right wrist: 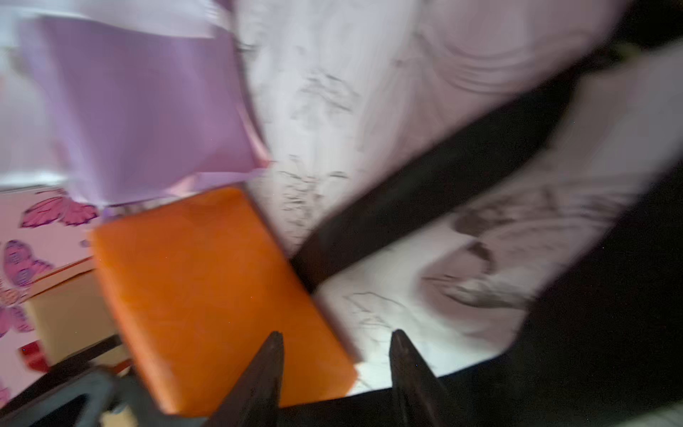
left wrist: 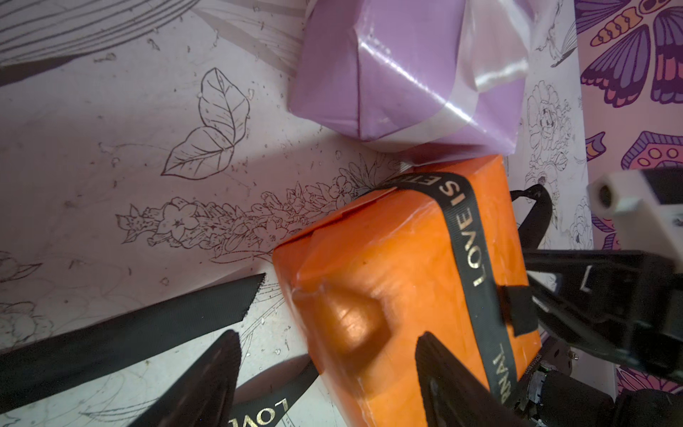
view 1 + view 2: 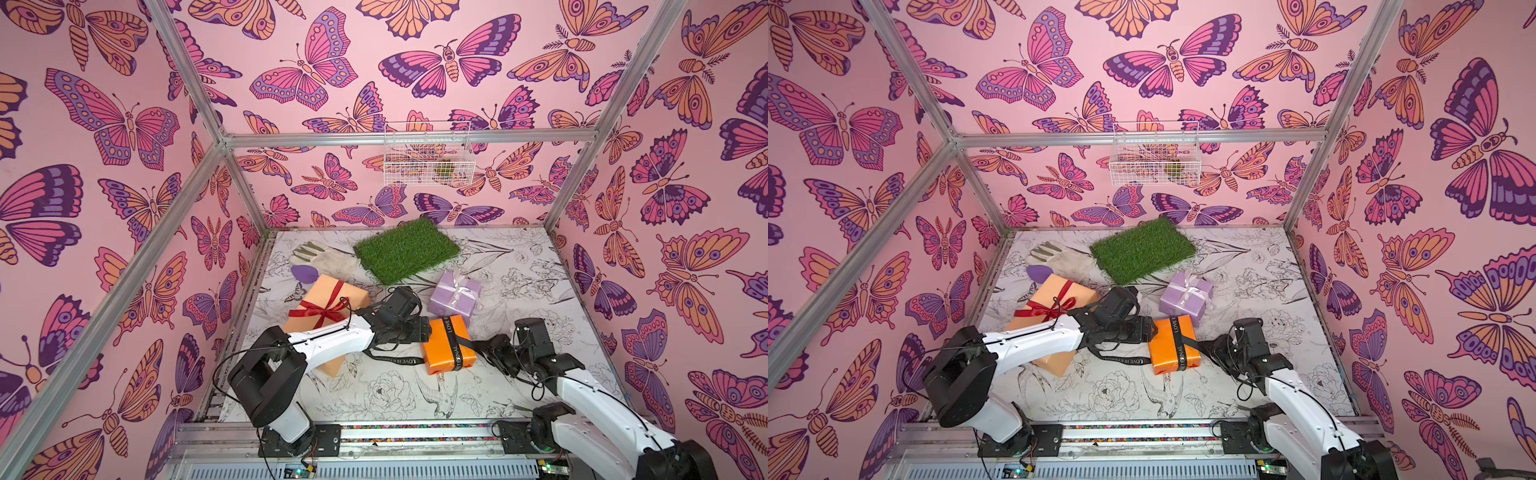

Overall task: Untie the ribbon bows on the gift boxes
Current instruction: Untie the ribbon from the gift box.

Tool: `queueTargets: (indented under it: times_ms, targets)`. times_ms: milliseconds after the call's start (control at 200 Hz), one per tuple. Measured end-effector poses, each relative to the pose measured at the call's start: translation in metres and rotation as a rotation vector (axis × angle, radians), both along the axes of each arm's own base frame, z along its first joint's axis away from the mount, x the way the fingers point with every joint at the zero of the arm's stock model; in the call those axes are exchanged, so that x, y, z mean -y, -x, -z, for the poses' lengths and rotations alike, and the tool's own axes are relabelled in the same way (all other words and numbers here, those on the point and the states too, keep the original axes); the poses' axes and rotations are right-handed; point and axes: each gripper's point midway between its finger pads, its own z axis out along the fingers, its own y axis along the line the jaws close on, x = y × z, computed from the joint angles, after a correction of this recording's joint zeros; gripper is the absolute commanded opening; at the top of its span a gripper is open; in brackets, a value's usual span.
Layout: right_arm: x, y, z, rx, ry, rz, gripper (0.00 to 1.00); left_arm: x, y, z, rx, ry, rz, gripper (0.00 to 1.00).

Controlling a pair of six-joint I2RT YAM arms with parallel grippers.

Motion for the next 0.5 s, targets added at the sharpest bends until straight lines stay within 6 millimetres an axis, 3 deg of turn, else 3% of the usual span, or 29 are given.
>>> queueTargets:
  times_ms: [70, 160, 200, 380, 501]
  targets:
    - [0.004, 0.004, -0.002, 0.003, 0.019, 0.006, 0.39, 0.001, -0.001, 0.0, 0.005, 0.002, 0.002, 0.77]
    - [0.006, -0.004, -0.021, 0.056, 0.04, -0.002, 0.22, 0.002, -0.002, 0.0, 0.006, 0.001, 0.005, 0.77]
    - [0.009, -0.008, -0.031, 0.078, 0.065, -0.005, 0.2, 0.002, -0.002, 0.001, 0.005, 0.0, 0.005, 0.77]
    - [0.038, -0.017, -0.049, 0.101, 0.286, -0.025, 0.39, 0.005, -0.003, -0.001, 0.008, 0.007, 0.009, 0.77]
    - [0.037, -0.028, -0.072, 0.131, 0.352, -0.111, 0.49, 0.007, 0.0, -0.002, -0.005, 0.019, 0.021, 0.76]
